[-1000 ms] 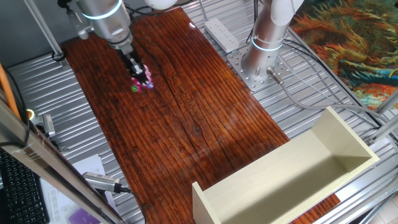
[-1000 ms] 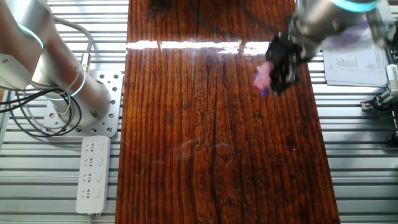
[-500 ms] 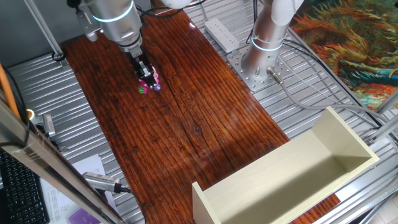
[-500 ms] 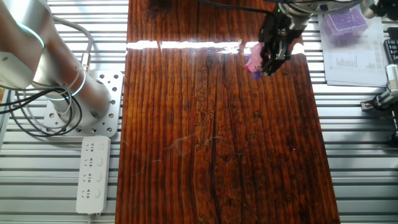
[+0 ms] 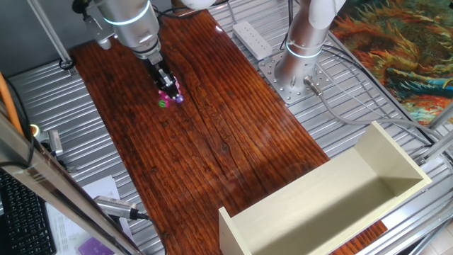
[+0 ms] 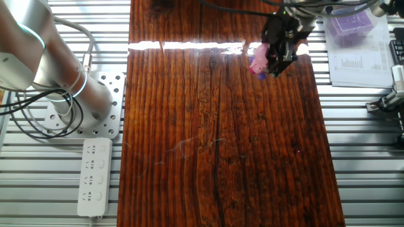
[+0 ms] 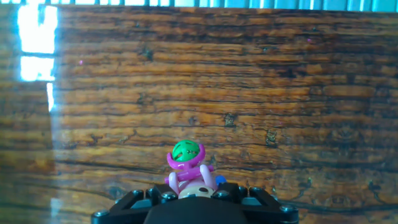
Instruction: Put the object on the shelf
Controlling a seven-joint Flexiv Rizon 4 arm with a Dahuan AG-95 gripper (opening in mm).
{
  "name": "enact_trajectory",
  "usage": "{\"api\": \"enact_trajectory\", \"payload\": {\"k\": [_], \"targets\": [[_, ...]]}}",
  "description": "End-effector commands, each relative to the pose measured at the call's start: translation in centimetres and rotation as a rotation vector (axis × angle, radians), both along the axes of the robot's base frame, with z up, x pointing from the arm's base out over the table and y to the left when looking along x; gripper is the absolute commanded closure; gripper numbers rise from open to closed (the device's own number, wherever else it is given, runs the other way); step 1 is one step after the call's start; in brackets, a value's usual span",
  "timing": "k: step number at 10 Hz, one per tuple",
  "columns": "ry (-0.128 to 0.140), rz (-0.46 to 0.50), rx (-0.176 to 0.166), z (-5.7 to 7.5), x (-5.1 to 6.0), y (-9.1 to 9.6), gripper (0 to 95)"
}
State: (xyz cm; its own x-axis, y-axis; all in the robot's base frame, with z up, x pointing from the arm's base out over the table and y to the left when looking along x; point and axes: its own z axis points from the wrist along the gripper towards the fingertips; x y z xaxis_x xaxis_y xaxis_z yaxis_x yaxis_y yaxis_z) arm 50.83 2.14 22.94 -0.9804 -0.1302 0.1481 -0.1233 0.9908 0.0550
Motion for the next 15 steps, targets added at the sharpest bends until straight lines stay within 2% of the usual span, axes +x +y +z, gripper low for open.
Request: {"api": "enact_trajectory", "payload": {"k": [1,2,5,8,10,11,14,15], "targets": [[0.026,-0.043,-0.005,1.4,-0.5,2.6,95.0],[0.030,-0.054,-0.008,2.2,-0.9,3.9,95.0],[0.031,-0.124,-0.023,4.3,-3.1,9.2,95.0],[0.029,-0.159,-0.045,5.0,-4.8,12.0,95.0],[0.000,-0.153,-0.055,4.8,-4.6,11.8,95.0],[-0.011,-0.122,-0.048,4.8,-4.6,11.8,95.0],[-0.009,-0.020,-0.035,4.8,-4.6,11.8,95.0],[-0.011,-0.008,-0.019,4.8,-4.6,11.8,95.0]]}}
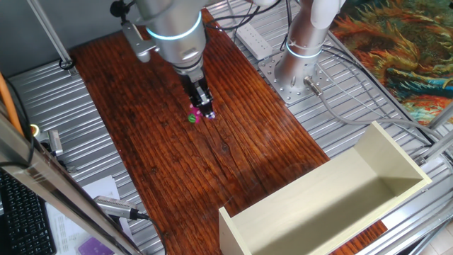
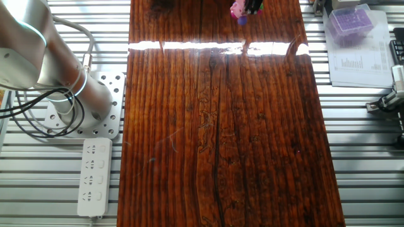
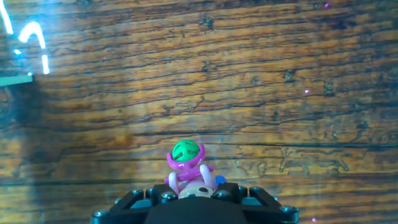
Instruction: Put the object on the shelf
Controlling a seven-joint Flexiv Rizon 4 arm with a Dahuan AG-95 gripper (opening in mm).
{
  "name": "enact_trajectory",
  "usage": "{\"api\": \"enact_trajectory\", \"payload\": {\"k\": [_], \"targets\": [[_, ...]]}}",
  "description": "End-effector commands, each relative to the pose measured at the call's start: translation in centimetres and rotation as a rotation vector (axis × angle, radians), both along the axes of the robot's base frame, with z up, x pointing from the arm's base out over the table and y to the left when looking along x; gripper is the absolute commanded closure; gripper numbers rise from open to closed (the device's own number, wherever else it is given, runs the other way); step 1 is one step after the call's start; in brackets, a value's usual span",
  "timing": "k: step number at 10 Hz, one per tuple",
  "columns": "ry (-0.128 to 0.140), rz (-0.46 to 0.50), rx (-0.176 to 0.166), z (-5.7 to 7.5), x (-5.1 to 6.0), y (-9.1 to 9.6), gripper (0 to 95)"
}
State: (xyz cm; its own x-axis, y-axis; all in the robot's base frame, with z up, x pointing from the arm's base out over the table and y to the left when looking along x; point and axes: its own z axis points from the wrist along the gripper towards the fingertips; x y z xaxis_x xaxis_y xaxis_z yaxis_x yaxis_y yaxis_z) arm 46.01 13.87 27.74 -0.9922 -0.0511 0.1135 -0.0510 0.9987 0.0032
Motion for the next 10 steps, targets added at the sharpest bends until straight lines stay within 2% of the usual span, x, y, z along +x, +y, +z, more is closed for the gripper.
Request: {"api": "enact_trajectory", "payload": {"k": [1,2,5,6,7,8,9,10], "targets": [[0.028,0.055,0.048,0.0,0.2,0.1,95.0],[0.034,0.005,0.078,0.3,0.2,1.3,95.0],[0.034,-0.043,0.062,1.5,-0.4,6.1,95.0],[0.033,-0.067,0.055,2.1,-1.0,8.2,95.0],[0.033,-0.082,0.052,2.4,-1.5,9.5,95.0],[0.031,-0.108,0.039,2.6,-2.3,11.7,95.0],[0.028,-0.122,0.023,2.6,-2.7,13.1,95.0],[0.023,-0.123,-0.005,2.5,-2.8,13.6,95.0]]}}
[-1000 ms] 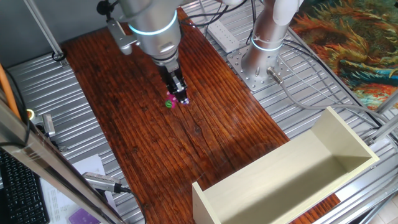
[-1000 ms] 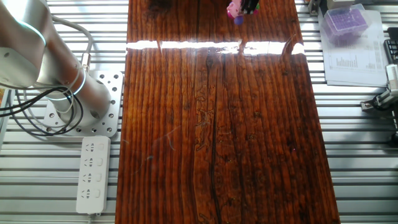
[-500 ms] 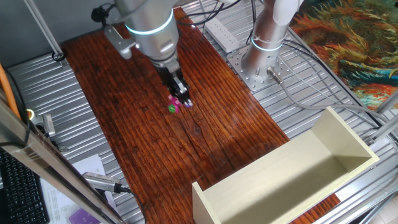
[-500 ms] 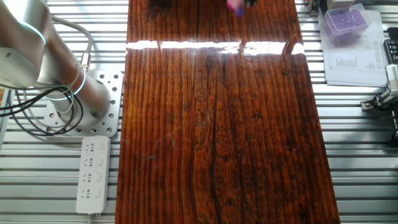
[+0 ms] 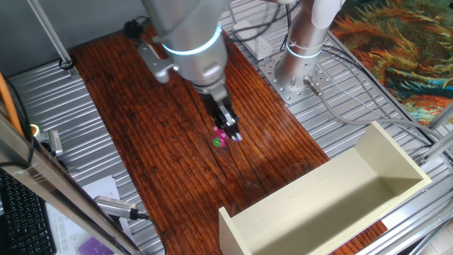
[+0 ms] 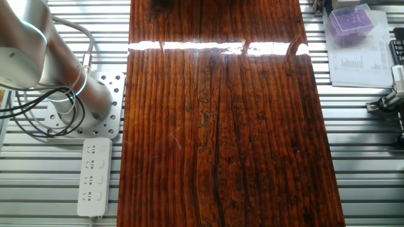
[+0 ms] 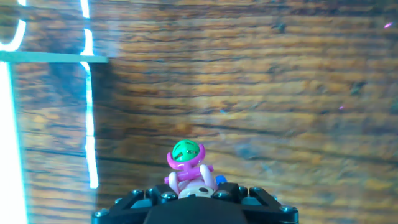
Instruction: Put the object on the shelf
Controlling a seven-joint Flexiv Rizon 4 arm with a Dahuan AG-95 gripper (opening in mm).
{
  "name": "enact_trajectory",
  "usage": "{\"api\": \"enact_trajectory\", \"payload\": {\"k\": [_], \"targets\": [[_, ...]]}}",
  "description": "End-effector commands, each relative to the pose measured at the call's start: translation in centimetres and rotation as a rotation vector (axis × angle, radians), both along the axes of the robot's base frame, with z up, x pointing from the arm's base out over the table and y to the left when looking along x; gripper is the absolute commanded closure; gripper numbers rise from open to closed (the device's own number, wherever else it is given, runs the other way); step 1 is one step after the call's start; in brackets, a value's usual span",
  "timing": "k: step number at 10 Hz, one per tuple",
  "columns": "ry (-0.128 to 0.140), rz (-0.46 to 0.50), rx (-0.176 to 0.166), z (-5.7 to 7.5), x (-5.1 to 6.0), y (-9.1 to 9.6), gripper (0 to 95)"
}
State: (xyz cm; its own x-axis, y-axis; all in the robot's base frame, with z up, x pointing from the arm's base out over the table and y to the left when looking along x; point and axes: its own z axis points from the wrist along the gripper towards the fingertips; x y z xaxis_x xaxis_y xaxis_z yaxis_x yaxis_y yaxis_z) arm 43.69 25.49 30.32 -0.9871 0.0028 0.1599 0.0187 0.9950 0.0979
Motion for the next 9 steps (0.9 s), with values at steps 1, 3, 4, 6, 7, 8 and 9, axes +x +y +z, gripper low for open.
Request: {"api": "enact_trajectory", "payload": {"k": [1,3,4,6,7,8,9], "targets": [[-0.017,-0.053,-0.116,-0.10,-0.46,1.96,95.0],[-0.033,-0.027,-0.123,-0.10,-0.46,1.96,95.0],[-0.031,0.015,-0.109,-0.10,-0.46,1.96,95.0],[-0.035,0.081,-0.076,-0.10,-0.46,1.96,95.0],[-0.034,0.082,-0.061,-0.10,-0.46,1.96,95.0],[-0.029,0.077,-0.064,-0.12,-0.53,2.16,95.0],[-0.022,0.065,-0.066,0.01,-0.59,2.87,95.0]]}}
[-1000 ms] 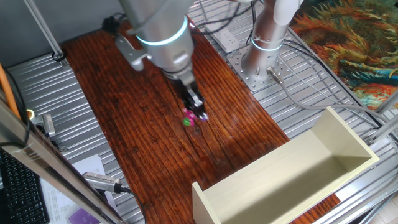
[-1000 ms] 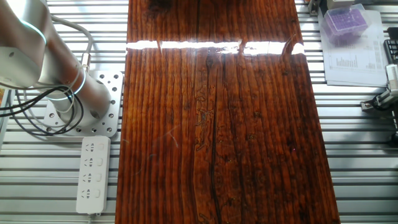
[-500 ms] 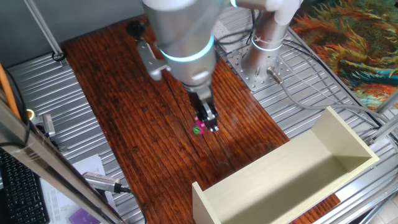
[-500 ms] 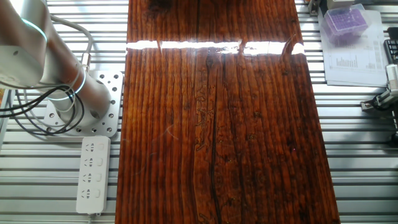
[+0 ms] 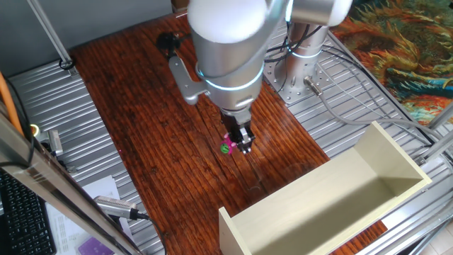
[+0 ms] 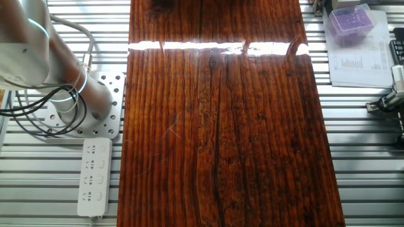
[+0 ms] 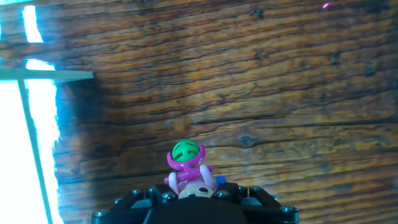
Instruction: Put the object on the shelf
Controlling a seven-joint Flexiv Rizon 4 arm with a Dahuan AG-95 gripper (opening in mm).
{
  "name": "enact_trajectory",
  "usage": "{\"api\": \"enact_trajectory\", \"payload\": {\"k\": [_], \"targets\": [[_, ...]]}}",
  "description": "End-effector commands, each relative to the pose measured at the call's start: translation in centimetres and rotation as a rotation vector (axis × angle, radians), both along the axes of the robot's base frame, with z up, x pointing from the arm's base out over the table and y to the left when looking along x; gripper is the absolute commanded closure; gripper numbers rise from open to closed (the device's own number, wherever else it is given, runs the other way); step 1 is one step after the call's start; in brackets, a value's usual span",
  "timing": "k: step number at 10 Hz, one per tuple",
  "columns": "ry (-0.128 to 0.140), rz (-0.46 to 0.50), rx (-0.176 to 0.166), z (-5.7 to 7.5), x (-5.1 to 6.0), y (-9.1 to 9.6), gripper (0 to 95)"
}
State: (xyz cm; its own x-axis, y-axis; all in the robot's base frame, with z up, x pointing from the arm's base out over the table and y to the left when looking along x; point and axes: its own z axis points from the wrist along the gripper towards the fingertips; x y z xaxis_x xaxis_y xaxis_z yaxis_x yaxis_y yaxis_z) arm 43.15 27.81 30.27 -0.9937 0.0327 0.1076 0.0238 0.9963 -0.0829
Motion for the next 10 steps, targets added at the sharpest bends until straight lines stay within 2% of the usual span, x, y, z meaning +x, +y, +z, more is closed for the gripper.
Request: {"api": "enact_trajectory", "payload": {"k": [1,5,8,10], "targets": [[0.035,0.058,0.115,0.4,-0.2,1.7,95.0],[0.044,0.018,0.127,0.4,-0.5,4.6,95.0],[0.043,-0.020,0.113,0.0,-1.1,7.5,95.0],[0.042,-0.033,0.110,0.1,-1.4,8.6,95.0]]}}
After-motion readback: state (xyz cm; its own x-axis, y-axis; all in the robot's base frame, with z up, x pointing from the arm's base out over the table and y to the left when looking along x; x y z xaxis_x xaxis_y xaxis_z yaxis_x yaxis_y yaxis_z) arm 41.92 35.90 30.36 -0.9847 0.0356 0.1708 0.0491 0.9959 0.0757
